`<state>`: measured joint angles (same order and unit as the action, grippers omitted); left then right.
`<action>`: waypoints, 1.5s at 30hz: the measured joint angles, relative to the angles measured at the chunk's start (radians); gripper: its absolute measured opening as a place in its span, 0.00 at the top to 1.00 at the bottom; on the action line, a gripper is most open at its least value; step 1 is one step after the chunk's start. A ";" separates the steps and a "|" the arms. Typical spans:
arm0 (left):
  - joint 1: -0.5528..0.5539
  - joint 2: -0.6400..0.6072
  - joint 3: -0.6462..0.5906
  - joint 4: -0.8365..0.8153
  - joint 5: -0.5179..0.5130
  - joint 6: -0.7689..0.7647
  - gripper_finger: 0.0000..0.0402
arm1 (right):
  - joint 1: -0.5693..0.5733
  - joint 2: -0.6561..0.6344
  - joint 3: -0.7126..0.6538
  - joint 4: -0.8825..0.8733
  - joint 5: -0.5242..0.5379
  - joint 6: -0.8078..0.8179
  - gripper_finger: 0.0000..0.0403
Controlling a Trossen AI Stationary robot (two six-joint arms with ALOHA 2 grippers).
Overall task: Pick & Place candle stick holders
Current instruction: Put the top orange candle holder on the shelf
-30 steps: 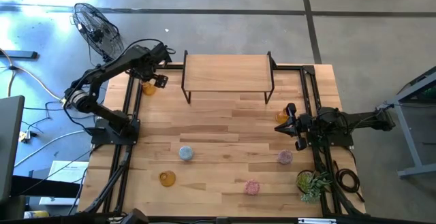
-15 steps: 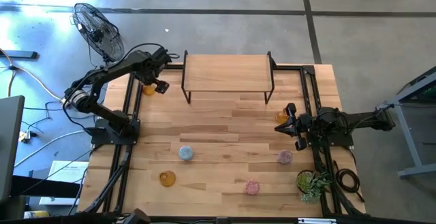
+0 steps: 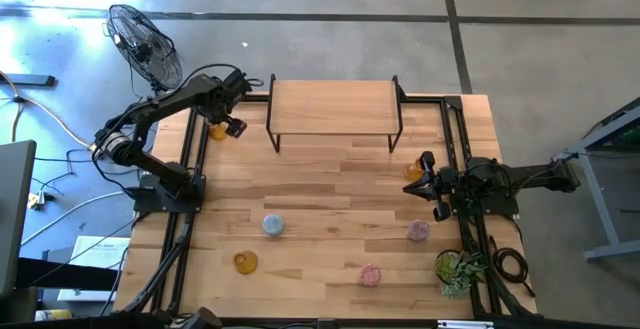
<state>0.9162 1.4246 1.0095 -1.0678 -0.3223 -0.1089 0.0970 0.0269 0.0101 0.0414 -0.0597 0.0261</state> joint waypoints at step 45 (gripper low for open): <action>0.000 -0.003 -0.111 0.129 0.081 0.106 0.93 | 0.000 0.000 0.000 0.000 0.000 0.000 0.96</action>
<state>0.9161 1.4221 0.8989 -0.9393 -0.2417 -0.0025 0.0970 0.0269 0.0101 0.0414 -0.0597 0.0257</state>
